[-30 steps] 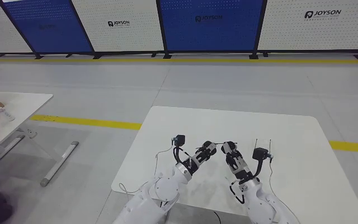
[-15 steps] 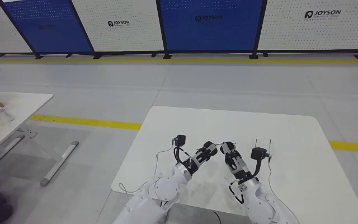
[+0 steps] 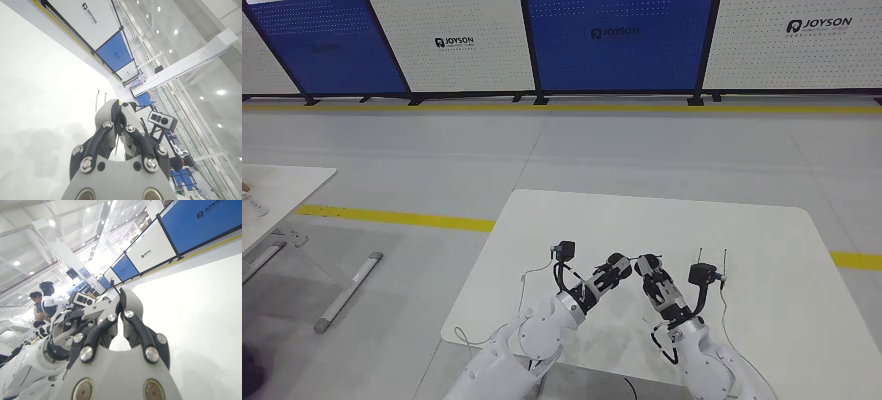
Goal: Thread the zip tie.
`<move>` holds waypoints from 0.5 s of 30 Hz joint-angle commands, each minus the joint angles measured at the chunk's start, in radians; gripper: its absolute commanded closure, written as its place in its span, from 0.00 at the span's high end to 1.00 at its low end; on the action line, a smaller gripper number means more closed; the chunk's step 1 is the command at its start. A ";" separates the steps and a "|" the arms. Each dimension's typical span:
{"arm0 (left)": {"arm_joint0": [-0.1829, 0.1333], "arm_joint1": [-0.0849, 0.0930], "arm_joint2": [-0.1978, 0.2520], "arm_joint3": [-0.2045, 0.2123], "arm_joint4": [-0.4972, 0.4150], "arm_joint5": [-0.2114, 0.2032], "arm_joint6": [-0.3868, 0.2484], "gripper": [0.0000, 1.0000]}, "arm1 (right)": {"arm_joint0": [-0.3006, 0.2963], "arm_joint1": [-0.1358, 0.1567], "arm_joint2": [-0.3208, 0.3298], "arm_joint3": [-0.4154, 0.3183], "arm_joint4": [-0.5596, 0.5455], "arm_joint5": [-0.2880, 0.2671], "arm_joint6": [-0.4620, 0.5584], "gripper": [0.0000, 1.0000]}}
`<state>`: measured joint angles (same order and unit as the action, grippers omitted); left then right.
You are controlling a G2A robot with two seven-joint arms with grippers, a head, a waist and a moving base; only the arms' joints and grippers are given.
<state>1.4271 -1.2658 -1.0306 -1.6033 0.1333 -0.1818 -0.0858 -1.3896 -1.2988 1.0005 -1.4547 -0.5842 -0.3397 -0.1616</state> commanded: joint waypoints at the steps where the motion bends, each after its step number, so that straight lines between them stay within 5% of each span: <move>1: 0.000 0.000 0.000 0.002 -0.001 0.001 -0.001 0.00 | 0.000 -0.001 0.001 0.001 -0.001 0.001 0.000 0.00; 5: -0.002 0.000 0.000 0.003 -0.002 0.008 -0.004 0.02 | -0.001 -0.004 0.004 0.001 -0.004 0.002 -0.001 0.00; 8: -0.003 0.000 0.000 0.003 0.002 0.013 -0.004 0.30 | -0.002 -0.006 0.006 0.001 -0.006 0.004 0.000 0.00; 15: -0.005 0.000 0.001 0.005 -0.003 0.016 -0.004 0.32 | 0.000 -0.012 0.012 0.006 -0.001 0.019 -0.007 0.00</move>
<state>1.4227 -1.2661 -1.0295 -1.5986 0.1294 -0.1652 -0.0915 -1.3902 -1.3096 1.0120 -1.4499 -0.5857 -0.3218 -0.1678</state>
